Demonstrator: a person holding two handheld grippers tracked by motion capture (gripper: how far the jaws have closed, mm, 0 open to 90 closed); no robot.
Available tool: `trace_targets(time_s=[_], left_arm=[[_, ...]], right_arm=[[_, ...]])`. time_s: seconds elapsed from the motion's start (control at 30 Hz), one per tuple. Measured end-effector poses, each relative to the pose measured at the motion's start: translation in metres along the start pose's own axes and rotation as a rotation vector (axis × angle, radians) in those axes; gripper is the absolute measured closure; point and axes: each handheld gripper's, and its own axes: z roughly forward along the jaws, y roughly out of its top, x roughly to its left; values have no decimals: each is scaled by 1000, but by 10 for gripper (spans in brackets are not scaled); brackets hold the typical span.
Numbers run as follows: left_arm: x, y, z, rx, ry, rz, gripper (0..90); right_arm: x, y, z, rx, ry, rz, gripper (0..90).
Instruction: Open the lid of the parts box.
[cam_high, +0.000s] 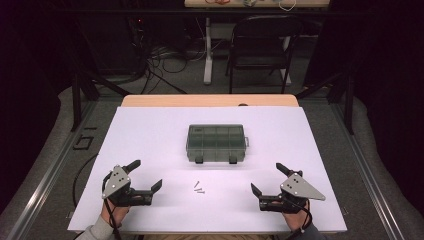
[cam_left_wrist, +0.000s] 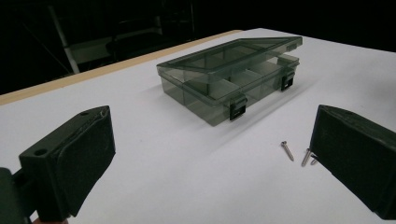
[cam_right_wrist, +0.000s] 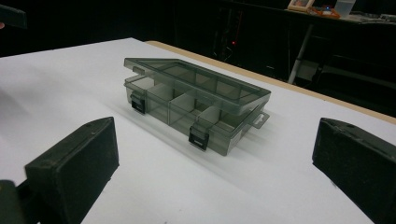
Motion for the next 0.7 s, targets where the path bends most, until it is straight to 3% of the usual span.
trace_targets(time_s=[0.7], left_arm=[[-3,5,19,29,-26,18,1]], right_arm=[[-3,0,15,30,38,1,0]])
